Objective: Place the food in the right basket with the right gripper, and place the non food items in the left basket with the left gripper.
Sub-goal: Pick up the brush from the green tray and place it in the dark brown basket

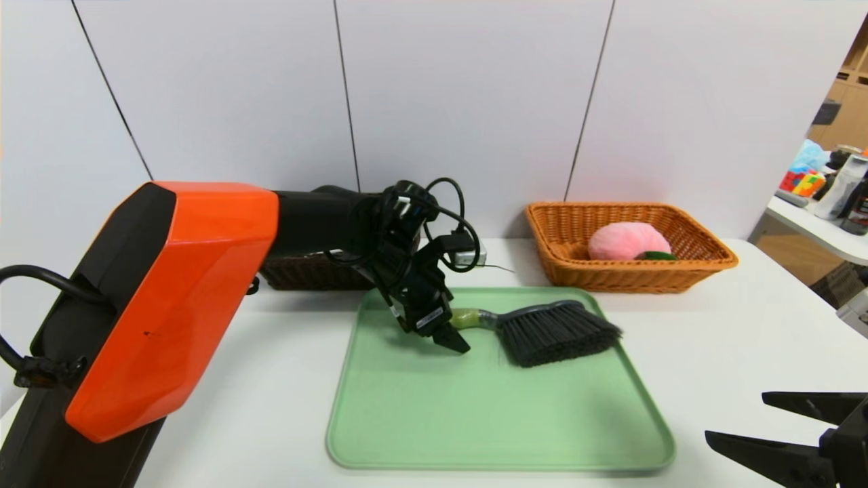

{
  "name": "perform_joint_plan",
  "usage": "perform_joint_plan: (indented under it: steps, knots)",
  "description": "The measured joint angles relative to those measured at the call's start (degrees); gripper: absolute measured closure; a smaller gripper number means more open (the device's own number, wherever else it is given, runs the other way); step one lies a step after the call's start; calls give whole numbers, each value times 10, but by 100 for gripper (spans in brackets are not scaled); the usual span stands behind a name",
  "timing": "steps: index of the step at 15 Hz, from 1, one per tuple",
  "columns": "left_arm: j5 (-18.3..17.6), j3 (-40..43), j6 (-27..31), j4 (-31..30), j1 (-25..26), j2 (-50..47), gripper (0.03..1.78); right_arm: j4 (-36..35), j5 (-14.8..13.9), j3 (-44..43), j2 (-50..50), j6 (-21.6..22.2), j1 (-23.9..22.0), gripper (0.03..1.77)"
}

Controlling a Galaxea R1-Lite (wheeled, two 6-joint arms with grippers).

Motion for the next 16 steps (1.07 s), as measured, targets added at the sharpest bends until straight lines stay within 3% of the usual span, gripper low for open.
perform_joint_plan:
  steps: [2,6,9,10,16]
  knots:
    - [0,0,0,0,0,0,12,0,0,0,-1,0,0,10]
    - [-1,0,0,-2,0,1,73,0,0,0,-1,0,0,10]
    - [-2,0,0,-2,0,4,103,0,0,0,-1,0,0,10]
    - [-2,0,1,-3,0,5,125,0,1,0,-1,0,0,10]
    - [-2,0,1,-3,0,7,131,0,0,0,-2,0,0,10]
